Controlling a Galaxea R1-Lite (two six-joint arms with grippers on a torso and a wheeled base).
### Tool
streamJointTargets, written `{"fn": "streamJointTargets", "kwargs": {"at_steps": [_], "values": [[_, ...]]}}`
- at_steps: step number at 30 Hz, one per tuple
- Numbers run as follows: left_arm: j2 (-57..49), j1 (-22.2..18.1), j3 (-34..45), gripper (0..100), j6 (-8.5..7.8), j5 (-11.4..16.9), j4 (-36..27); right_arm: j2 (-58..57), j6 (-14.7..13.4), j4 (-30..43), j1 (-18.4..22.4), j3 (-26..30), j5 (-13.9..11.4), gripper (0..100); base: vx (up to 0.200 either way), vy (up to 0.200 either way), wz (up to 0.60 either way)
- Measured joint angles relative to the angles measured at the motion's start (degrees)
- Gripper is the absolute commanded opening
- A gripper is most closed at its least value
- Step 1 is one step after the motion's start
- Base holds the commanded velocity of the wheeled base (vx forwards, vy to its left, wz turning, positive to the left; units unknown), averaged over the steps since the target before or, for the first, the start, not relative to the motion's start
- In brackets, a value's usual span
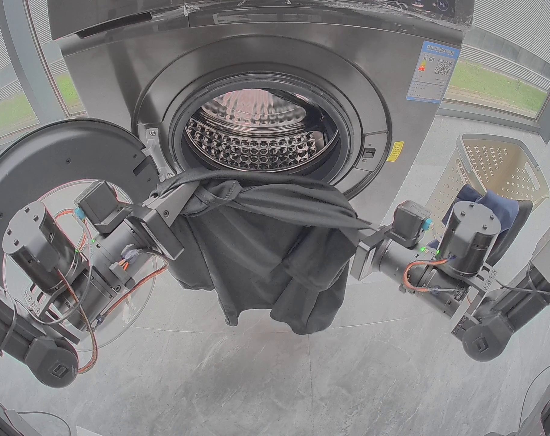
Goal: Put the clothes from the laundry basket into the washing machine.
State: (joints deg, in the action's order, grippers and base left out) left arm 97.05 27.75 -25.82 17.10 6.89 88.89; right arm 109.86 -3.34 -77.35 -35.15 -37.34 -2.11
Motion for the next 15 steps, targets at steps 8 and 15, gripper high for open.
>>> {"fn": "streamJointTargets", "kwargs": {"at_steps": [8, 15], "values": [[-0.72, 1.17, 1.29, 100, -0.17, 1.29, 0.12, -0.93, -5.88, -6.68, 2.40, -0.17, 3.34, 0, 0.000, 0.000, 0.00], [-0.28, 2.27, 3.80, 100, -0.04, 3.27, 0.12, -1.04, -7.68, -10.51, 2.05, -1.74, 4.84, 0, 0.000, 0.000, 0.00]]}}
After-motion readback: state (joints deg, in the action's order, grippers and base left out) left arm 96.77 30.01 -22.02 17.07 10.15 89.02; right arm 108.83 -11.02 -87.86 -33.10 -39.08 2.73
